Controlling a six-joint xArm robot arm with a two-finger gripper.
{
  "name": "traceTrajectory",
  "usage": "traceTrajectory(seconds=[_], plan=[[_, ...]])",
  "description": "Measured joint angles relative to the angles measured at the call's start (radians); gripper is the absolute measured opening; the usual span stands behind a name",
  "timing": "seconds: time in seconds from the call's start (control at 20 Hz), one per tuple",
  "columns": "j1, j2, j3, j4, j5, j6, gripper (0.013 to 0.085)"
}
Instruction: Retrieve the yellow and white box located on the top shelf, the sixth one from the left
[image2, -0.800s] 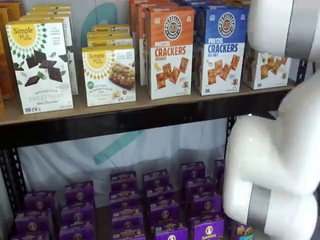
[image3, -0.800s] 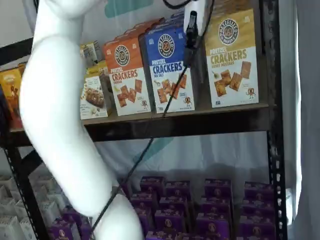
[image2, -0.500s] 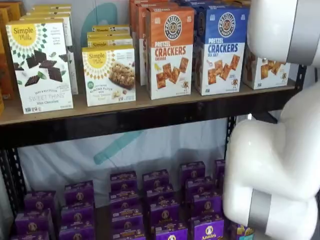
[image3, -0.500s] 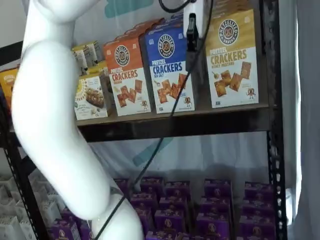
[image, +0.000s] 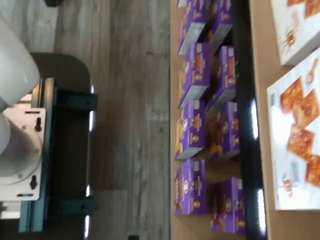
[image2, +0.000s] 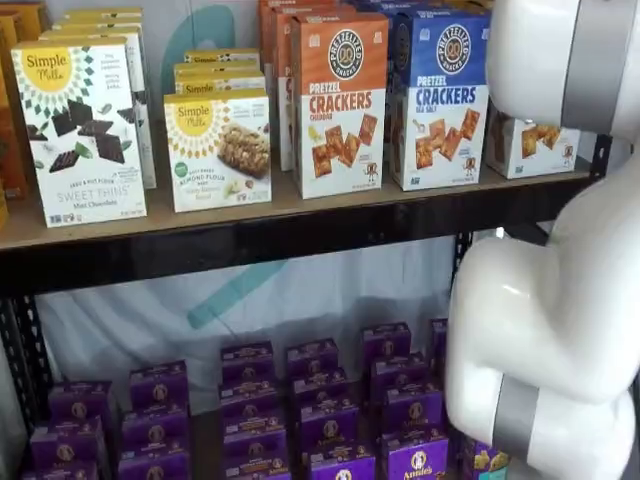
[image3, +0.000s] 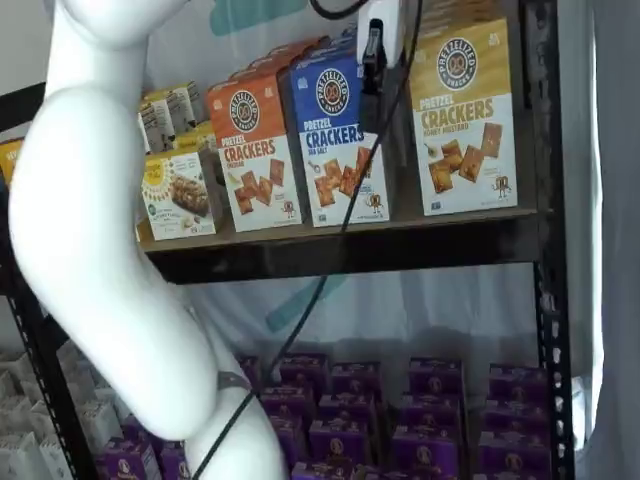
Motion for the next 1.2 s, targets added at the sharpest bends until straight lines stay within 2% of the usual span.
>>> traceTrajectory(seconds=[0.2, 0.4, 0.65, 1.2], plan=[[-0.035, -0.002, -0.010, 0.072, 0.000, 0.008, 0.0850], [-0.082, -0.026, 0.022, 0.197, -0.050, 0.026, 0.0850], [-0.089, -0.048, 0.055, 0.281, -0.125, 0.050, 0.0850], [-0.065, 0.013, 0.022, 0.315, -0.258, 0.046, 0.0850]])
